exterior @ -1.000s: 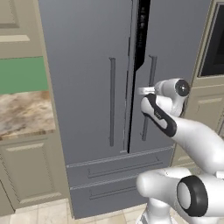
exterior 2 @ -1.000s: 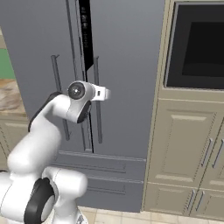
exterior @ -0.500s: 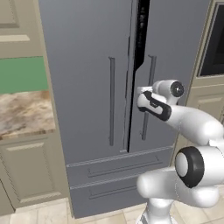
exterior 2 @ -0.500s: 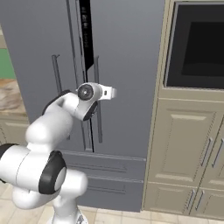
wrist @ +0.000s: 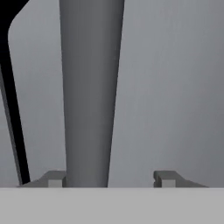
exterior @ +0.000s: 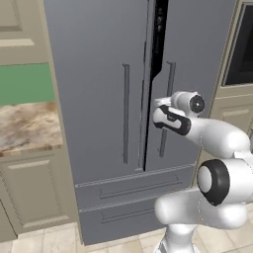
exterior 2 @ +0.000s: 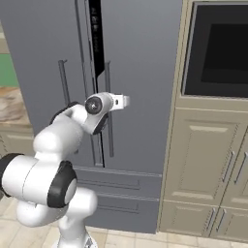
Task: Place one of the steaks on the plate and the other in the bowl. Then place the bowl in the fridge.
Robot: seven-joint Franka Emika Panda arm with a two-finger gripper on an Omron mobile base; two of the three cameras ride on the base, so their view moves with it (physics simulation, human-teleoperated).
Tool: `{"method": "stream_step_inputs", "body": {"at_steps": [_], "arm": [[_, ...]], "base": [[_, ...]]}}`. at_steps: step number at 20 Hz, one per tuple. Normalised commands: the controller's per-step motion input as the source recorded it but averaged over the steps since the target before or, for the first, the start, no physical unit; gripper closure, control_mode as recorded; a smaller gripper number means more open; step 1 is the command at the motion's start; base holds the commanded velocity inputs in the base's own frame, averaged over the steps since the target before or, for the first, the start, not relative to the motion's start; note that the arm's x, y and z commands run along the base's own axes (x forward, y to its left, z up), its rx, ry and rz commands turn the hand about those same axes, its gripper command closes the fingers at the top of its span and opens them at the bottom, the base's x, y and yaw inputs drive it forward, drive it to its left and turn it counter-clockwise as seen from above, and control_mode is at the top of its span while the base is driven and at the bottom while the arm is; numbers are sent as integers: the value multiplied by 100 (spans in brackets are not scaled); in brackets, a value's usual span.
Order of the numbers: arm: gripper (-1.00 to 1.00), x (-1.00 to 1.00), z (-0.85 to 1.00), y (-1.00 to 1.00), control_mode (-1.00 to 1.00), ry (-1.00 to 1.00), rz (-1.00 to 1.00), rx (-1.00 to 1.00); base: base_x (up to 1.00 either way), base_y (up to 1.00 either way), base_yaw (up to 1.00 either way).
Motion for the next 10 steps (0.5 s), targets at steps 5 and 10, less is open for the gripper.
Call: {"method": "stream_step_inputs", "body": {"at_steps": [5, 10], "arm": [[100, 2, -1, -100, -100, 28, -7, 5], [100, -37, -39, -100, -100, 4, -10, 7]], "base": [[0, 0, 0], [0, 0, 0]]}}
